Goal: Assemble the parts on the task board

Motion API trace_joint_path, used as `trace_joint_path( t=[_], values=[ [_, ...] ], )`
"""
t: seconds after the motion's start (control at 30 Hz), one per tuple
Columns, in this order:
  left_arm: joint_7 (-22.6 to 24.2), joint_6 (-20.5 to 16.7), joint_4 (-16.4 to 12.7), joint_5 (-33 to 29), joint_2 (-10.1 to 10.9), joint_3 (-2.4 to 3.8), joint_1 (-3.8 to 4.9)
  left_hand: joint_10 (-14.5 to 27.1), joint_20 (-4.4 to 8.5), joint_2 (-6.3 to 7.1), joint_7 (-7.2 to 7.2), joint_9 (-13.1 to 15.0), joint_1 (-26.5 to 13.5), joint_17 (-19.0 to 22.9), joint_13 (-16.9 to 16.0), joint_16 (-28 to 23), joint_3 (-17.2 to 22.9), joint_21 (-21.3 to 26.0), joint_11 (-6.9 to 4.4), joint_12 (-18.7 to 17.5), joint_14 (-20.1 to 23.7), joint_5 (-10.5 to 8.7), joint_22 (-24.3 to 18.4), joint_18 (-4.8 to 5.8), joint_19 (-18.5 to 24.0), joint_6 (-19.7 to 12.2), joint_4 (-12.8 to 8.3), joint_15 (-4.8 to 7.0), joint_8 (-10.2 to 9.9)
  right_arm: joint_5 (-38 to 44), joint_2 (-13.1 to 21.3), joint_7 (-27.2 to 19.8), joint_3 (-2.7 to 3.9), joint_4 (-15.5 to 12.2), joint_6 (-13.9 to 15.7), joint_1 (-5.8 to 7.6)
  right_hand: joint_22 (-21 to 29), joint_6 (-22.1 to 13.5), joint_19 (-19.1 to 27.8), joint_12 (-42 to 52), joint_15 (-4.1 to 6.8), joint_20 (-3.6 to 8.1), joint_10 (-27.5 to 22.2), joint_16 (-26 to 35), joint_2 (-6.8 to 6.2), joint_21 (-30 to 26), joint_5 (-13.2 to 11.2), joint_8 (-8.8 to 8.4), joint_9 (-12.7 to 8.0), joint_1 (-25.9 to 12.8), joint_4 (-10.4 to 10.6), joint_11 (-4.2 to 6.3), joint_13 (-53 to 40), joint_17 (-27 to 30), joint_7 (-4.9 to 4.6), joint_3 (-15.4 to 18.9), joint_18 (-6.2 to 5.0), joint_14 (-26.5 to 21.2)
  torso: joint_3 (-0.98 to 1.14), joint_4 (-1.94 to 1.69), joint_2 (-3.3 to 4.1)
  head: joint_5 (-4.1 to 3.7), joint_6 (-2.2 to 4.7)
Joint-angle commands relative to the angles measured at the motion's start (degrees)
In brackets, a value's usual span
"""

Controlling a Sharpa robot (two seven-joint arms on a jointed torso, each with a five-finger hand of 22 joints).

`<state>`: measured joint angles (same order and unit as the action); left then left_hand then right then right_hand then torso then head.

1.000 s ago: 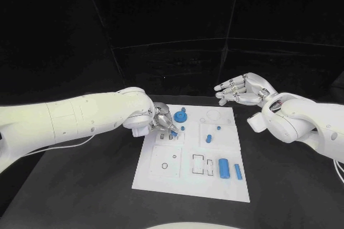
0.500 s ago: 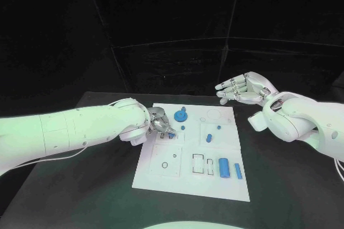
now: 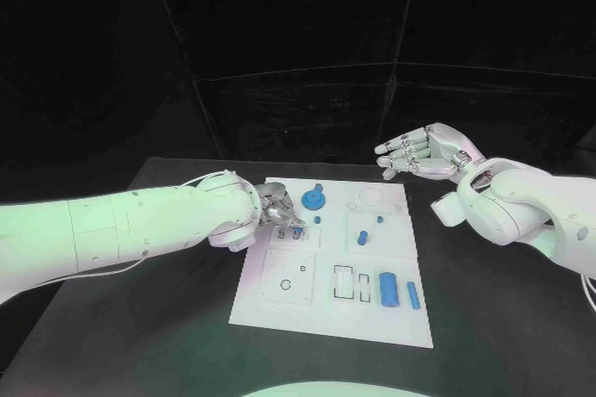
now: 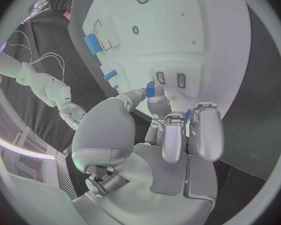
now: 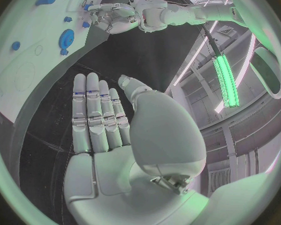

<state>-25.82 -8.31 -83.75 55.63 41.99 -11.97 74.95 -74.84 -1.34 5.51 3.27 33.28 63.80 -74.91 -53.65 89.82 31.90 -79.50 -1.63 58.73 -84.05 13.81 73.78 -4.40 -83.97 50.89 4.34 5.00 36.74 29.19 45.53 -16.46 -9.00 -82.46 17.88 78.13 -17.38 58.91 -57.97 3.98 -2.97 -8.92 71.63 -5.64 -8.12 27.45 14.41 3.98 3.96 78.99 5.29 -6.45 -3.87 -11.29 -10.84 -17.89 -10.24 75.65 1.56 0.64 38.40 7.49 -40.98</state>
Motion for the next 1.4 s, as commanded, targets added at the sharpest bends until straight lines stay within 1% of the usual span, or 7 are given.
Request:
trace_joint_path(
  t=[0.03, 0.53, 1.1, 1.17, 1.23, 1.27, 1.4],
  values=[
    [-1.36, 2.19, -0.08, 1.30, -0.12, 0.03, 0.05, -0.52, 0.26, -0.22, -0.42, 0.08, 0.26, -15.09, 0.16, 0.18, 9.82, -0.24, 0.00, -0.42, -5.95, 0.28, 0.12, 0.97, -1.28, 0.19, -9.31, 0.14, 0.24, -0.22, -0.02, -0.46, 0.04, -0.07, -0.06, 0.13, 0.09, -0.27, -0.15, -0.16, -0.36, -0.35, -0.36, 0.36, -0.07, -0.18, 0.28, -0.27, -0.01, -0.44, -0.33, -0.13, 0.06, 0.07, 0.05, -0.02, -0.09, -0.01, 0.06, 0.03, -0.01, 0.06, -0.14],
    [-3.49, 4.88, 0.91, 1.60, -0.93, 0.02, 0.03, -0.55, 0.29, -0.08, -0.45, 0.15, 0.06, -15.09, 0.48, 0.18, 10.16, -0.28, -0.03, -0.64, -5.95, 0.66, 0.19, 0.98, -1.31, 0.25, -9.35, 0.16, 0.37, -0.22, -0.02, -0.48, 0.04, -0.12, -0.03, 0.13, 0.09, -0.27, -0.15, -0.16, -0.36, -0.35, -0.36, 0.36, -0.07, -0.18, 0.28, -0.27, -0.01, -0.44, -0.33, -0.13, 0.06, 0.07, 0.05, -0.02, -0.09, -0.01, 0.04, 0.03, -0.03, 0.07, -0.41],
    [-4.23, 5.91, 1.19, 1.62, -1.35, 0.02, -0.04, -0.62, 0.30, 0.00, -0.47, 0.20, -0.05, -15.09, 0.53, 0.18, 10.29, -0.34, -0.05, -0.66, -5.95, 0.88, 0.30, 1.00, -1.34, 0.29, -9.35, 0.17, 0.45, -0.22, -0.06, -0.49, 0.04, -0.12, -0.07, 0.13, 0.15, -0.31, -0.10, -0.17, -0.39, -0.37, -0.44, 0.49, -0.04, -0.29, 0.33, -0.27, 0.00, -0.45, -0.41, -0.15, 0.07, 0.11, 0.04, -0.06, -0.09, -0.07, 0.05, 0.00, -0.02, 0.10, -0.65],
    [-4.31, 6.04, 1.10, 1.62, -1.30, 0.02, -0.04, -0.75, 0.33, 0.21, -0.51, 0.32, -0.34, -15.09, 0.71, 0.18, 10.57, -0.42, -0.09, -0.72, -5.95, 1.78, 0.46, 1.03, -1.39, 0.36, -9.38, 0.19, 0.65, -0.22, -0.06, -0.49, 0.04, -0.11, -0.08, 0.13, 0.15, -0.31, -0.10, -0.17, -0.39, -0.37, -0.44, 0.49, -0.04, -0.29, 0.33, -0.27, 0.00, -0.45, -0.41, -0.15, 0.07, 0.11, 0.04, -0.06, -0.09, -0.07, 0.04, -0.01, -0.03, 0.09, -0.66],
    [-4.37, 6.11, 1.01, 1.62, -1.26, 0.02, -0.04, -0.92, 0.40, 0.71, -0.56, 0.55, -0.99, -15.09, 1.00, 0.18, 10.61, -0.50, -0.16, -0.85, -5.95, 5.36, 0.63, 1.06, -1.44, 0.46, -9.29, 0.24, 1.00, -0.22, -0.06, -0.49, 0.04, -0.11, -0.08, 0.13, 0.15, -0.31, -0.10, -0.17, -0.39, -0.37, -0.44, 0.49, -0.04, -0.29, 0.33, -0.27, 0.00, -0.45, -0.41, -0.15, 0.07, 0.11, 0.04, -0.06, -0.09, -0.07, 0.04, -0.01, -0.05, 0.12, -0.69],
    [-4.39, 6.12, 0.99, 1.62, -1.25, 0.02, -0.04, -0.97, 0.41, 0.80, -0.60, 0.62, -1.10, -15.09, 1.10, 0.18, 10.57, -0.53, -0.18, -0.89, -5.95, 6.09, 0.69, 1.07, -1.46, 0.46, -9.30, 0.27, 1.11, -0.22, -0.06, -0.49, 0.04, -0.11, -0.09, 0.13, 0.15, -0.31, -0.10, -0.17, -0.39, -0.37, -0.44, 0.49, -0.04, -0.29, 0.33, -0.27, 0.00, -0.45, -0.41, -0.15, 0.07, 0.11, 0.04, -0.06, -0.09, -0.07, 0.04, -0.01, -0.05, 0.12, -0.70],
    [-4.45, 6.13, 0.99, 1.62, -1.26, 0.02, -0.05, -1.02, 0.44, 0.91, -0.66, 0.76, -1.25, -15.09, 1.33, 0.18, 10.50, -0.59, -0.23, -1.00, -5.95, 6.98, 0.81, 1.09, -1.49, 0.46, -9.34, 0.30, 1.31, -0.22, -0.08, -0.50, 0.04, -0.10, -0.09, 0.13, 0.15, -0.31, -0.10, -0.17, -0.39, -0.37, -0.44, 0.49, -0.04, -0.29, 0.33, -0.27, 0.00, -0.45, -0.41, -0.15, 0.07, 0.11, 0.04, -0.06, -0.09, -0.07, 0.05, 0.00, -0.03, 0.14, -0.68]
  ],
)
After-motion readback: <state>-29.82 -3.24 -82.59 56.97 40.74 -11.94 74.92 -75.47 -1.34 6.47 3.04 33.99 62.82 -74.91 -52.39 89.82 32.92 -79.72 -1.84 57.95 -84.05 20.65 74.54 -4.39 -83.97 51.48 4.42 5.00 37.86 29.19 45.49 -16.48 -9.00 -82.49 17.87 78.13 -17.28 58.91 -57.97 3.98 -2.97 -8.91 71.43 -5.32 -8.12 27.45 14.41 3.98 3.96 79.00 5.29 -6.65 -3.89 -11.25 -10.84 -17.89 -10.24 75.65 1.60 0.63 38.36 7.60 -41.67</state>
